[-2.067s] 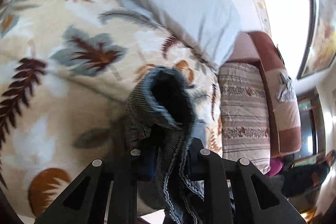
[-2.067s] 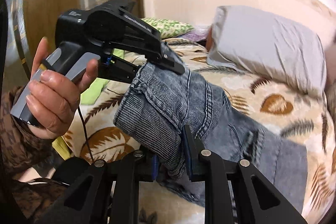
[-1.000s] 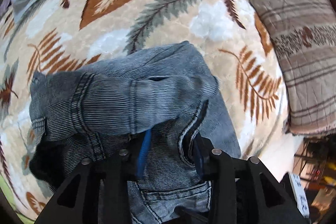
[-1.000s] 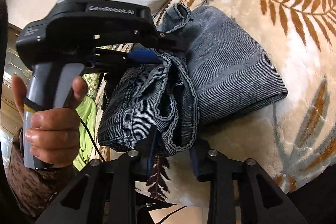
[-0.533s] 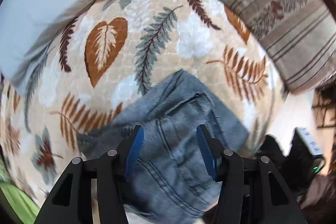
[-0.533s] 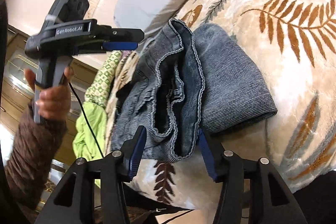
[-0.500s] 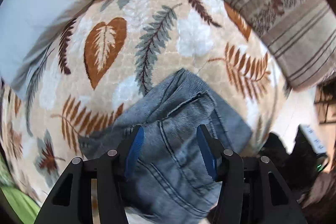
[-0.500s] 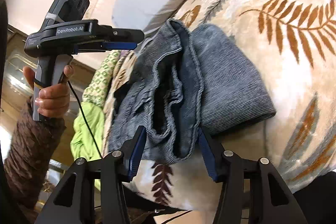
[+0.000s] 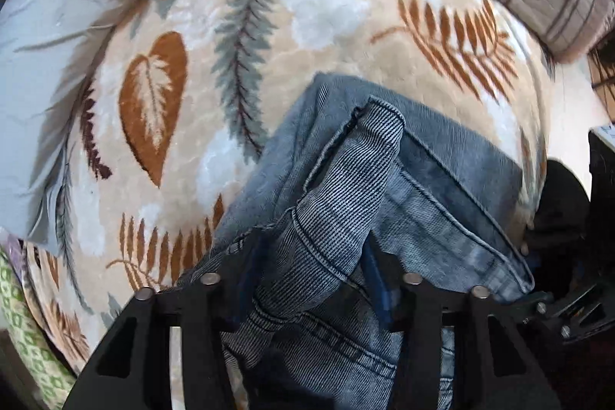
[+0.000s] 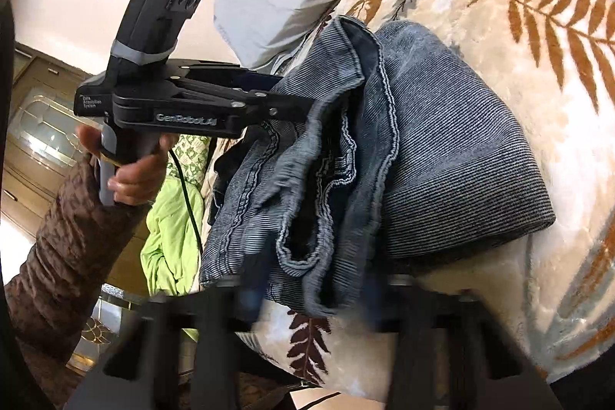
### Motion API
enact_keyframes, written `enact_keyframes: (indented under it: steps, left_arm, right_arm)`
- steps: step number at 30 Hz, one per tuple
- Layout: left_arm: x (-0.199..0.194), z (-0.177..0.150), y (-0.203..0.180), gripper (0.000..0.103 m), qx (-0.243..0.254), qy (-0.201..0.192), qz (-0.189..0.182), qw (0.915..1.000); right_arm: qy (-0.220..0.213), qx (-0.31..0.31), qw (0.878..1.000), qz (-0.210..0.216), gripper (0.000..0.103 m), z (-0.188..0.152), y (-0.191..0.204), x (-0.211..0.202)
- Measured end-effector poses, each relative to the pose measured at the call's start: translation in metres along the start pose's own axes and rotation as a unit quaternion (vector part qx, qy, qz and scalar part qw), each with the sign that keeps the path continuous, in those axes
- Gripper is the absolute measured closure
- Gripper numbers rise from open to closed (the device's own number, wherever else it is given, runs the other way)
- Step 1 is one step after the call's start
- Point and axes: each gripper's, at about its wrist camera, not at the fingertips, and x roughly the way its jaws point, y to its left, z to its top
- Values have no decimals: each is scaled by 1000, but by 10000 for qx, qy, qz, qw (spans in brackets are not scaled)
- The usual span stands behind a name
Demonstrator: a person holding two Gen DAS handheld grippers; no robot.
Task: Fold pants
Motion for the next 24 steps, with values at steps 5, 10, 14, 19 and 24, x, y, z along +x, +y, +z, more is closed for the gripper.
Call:
enact_keyframes:
  steps: [5, 10, 14, 19, 24]
  left_arm:
    - [-23, -11, -23, 80, 81, -389, 204, 9990]
    - [-46, -1, -27, 79, -374, -726, 269, 9963]
    - [-22, 14, -20, 79, -1030, -531, 102, 9932]
    - [15, 23, -34, 75, -1317, -425, 515, 9890]
    - [-4, 17, -32, 74, -1628, -458, 510, 9843]
  right_arm:
    - [-173, -83, 9996, 196, 88, 8, 12, -20]
    - [-588, -229, 9974, 352, 89, 26, 23, -51]
    - [-641, 74, 9979, -11, 89, 34, -8, -53]
    - [-341, 559, 9966, -501, 89, 26, -56, -37]
    - [-354, 510, 9965, -564, 71, 28, -47, -53]
